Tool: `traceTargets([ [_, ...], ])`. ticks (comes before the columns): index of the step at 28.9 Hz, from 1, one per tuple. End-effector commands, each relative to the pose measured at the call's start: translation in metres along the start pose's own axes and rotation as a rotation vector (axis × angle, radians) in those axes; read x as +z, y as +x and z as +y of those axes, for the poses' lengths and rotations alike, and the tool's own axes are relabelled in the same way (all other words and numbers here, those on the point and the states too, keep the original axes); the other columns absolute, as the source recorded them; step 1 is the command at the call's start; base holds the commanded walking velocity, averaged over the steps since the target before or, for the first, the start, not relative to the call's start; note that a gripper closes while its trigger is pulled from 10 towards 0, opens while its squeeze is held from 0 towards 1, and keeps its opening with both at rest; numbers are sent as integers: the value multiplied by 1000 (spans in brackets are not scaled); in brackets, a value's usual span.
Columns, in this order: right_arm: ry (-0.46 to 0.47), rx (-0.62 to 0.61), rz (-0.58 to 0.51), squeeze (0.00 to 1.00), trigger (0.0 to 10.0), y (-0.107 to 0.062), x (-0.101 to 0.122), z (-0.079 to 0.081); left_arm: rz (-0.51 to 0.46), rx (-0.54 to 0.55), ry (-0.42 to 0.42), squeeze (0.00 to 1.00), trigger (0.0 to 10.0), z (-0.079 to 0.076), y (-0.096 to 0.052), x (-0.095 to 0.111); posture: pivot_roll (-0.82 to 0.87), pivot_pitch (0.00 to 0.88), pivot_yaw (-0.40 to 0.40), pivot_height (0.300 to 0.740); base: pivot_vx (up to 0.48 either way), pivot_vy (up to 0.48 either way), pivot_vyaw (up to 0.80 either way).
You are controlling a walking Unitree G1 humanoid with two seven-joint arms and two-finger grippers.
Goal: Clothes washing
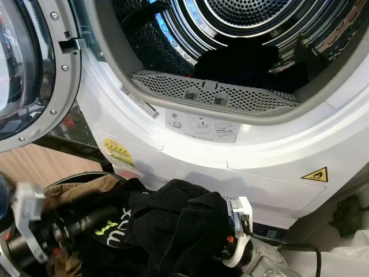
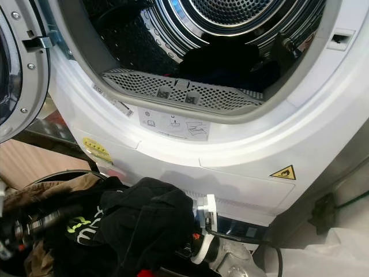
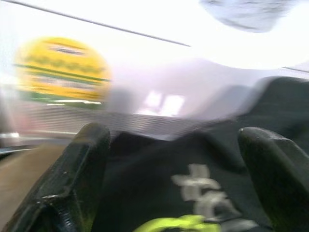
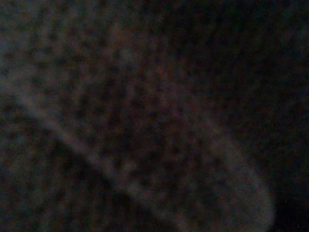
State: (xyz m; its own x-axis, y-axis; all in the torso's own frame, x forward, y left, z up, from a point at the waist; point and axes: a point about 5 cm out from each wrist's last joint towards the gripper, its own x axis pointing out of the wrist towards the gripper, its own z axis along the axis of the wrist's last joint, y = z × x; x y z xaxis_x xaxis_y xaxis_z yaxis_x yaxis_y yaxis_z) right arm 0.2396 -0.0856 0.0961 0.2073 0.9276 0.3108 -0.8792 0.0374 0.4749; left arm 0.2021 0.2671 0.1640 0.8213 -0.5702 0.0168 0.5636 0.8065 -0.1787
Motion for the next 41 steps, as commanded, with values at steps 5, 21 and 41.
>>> traceTargets([
  [5,-18,7,-17,0,0,-5,7,1,-30,386,89,1000,10000,40,-9,-16,89,55,30,740,0,0,0],
  [21,-65,-10,-95,0,0,-22,28,7,45,811,100,0,10000,76,-10,-74,66,41,33,740,0,0,0],
  [41,-153,401,64,0,0,-13,59,108,193,871,88,0,10000,79,7,-125,-6,60,38,740,0,0,0],
])
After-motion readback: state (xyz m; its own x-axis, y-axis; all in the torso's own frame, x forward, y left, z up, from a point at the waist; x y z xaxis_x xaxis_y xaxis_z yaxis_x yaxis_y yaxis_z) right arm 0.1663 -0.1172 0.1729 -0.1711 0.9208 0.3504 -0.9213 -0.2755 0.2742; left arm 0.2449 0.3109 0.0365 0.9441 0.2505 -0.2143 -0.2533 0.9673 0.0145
